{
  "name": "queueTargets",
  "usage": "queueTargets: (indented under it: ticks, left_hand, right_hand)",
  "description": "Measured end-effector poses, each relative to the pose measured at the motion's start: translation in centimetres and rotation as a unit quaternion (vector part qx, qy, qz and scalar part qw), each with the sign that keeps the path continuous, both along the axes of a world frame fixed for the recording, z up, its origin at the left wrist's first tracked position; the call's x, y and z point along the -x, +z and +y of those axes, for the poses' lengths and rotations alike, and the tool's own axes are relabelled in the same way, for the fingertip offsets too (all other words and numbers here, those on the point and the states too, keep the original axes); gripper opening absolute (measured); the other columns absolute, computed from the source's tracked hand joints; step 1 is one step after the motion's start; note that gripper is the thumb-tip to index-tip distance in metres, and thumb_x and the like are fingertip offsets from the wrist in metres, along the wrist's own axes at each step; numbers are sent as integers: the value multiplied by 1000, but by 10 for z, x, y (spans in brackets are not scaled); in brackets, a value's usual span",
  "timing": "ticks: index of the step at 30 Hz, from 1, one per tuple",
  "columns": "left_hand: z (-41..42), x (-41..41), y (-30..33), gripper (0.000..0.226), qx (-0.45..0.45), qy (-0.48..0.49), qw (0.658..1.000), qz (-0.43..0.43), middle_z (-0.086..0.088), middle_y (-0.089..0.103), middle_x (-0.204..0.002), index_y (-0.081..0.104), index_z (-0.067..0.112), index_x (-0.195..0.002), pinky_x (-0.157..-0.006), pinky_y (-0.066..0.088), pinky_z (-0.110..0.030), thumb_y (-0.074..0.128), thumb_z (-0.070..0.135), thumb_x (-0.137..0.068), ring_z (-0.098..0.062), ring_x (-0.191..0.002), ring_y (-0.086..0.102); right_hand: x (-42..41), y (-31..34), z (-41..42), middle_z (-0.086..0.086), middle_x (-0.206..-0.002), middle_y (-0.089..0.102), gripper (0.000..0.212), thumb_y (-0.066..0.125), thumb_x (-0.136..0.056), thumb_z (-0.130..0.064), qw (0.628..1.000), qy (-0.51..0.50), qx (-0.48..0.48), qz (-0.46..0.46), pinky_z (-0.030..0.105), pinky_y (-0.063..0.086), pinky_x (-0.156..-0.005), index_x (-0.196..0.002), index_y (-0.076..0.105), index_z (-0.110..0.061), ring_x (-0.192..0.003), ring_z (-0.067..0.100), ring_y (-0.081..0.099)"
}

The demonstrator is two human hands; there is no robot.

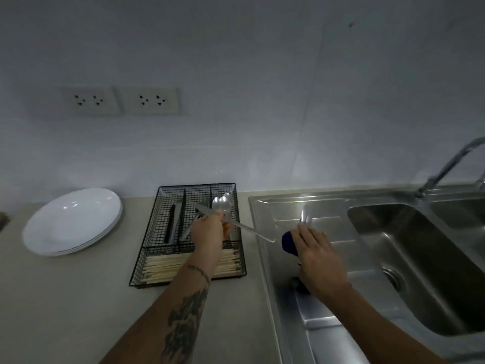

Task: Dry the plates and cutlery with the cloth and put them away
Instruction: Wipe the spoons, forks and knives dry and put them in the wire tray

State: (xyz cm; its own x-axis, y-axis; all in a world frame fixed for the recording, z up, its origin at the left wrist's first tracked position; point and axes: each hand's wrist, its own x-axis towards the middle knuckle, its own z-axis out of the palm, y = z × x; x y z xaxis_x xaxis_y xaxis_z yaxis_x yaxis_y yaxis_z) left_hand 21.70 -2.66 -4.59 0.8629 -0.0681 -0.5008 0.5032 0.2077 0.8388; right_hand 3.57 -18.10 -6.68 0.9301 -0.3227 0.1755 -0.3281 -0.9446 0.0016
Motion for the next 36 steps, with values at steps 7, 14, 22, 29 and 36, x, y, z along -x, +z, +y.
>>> queueTargets:
  ticks: [7,14,22,29,36]
  left_hand:
    - [49,-102,6,23,-46,45,998,3,-5,62,-63,69,4,-93,-49,48,-28,61,26,-95,-15,-50,56]
    - [64,-176,-13,18,-140,28,990,-6,-7,57,-61,64,1,-94,-44,42,-25,57,17,-96,-17,-48,52]
    - [55,-156,-45,41,-454,-130,876,-100,-8,53,-64,57,0,-72,-58,41,-27,51,29,-99,-20,-59,50]
    - [45,-115,-38,17,-492,-166,833,-190,-10,58,-68,53,4,-64,-51,36,-25,58,6,-81,-21,-56,49]
    - [-9,-60,-11,21,-447,-155,794,-381,-4,66,-99,73,12,-98,-79,51,-33,62,7,-81,-22,-91,62]
  right_hand:
    - [-31,-12,-3,16,-117,64,82,82,-43,4,999,11,-47,-21,48,55,-83,-121,59,-4,-97,37,64]
    - [-46,-19,-2,18,-117,64,82,82,-46,7,997,6,-72,-22,49,54,-82,-124,58,-2,-97,39,64]
    - [-57,-24,-10,16,-125,60,78,75,-54,5,996,10,-84,-13,45,52,-89,-129,55,-3,-106,35,60]
    - [-45,-18,-13,11,-119,63,75,77,-53,1,996,0,-83,-29,41,50,-91,-125,57,-7,-102,29,61]
    - [-9,-12,-33,8,-119,61,68,71,-60,-1,990,-46,-116,-61,40,49,-91,-126,55,-9,-102,29,59]
